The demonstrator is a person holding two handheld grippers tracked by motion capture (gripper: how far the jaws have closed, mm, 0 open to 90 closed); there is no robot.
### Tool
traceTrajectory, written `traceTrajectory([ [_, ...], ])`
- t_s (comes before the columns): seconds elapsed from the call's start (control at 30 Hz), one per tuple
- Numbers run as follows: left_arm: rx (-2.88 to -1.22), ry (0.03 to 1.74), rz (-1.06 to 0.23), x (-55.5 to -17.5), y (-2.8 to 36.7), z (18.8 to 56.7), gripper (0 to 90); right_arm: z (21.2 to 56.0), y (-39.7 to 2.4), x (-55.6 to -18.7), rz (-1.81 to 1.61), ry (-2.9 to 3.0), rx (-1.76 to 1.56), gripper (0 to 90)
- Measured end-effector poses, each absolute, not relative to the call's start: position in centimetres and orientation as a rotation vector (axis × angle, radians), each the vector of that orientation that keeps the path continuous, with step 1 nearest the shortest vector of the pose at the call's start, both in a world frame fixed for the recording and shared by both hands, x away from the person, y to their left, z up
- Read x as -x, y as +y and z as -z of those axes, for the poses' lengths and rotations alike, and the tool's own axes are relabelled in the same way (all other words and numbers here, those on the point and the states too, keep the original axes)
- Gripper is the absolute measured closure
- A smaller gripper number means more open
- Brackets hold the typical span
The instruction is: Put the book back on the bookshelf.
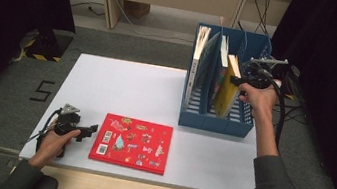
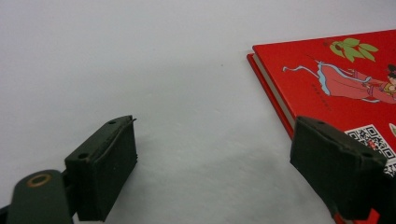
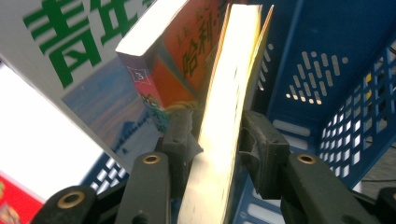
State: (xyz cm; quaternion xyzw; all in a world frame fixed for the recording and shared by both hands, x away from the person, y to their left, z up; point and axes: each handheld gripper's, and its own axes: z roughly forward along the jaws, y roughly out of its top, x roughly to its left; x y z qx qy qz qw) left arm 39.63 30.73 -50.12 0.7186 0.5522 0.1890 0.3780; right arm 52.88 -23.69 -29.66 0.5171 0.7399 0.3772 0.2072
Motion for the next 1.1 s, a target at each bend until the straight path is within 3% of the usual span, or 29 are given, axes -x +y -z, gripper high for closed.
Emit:
traceTrajectory([
  [0.23, -1.833, 1.41, -0.482, -39.6, 30.7, 50.1, 14.0, 29.2, -23.1, -54.7, -0.967, 2.115, -1.497, 66.5],
  [0.43, -1.83, 1.409, -0.477, -39.6, 30.8, 50.1, 14.0, 29.0, -23.4, -55.4, -0.946, 2.101, -1.522, 75.3],
  [0.8, -1.83, 1.41, -0.48, -39.6, 30.8, 50.2, 14.1, 27.3, -24.3, -57.1, -1.079, 1.964, -1.6, 75.2],
  [1.1, -1.83, 1.408, -0.475, -39.5, 30.9, 50.1, 14.1, 25.2, -22.5, -59.9, -1.059, 1.883, -1.595, 75.0],
])
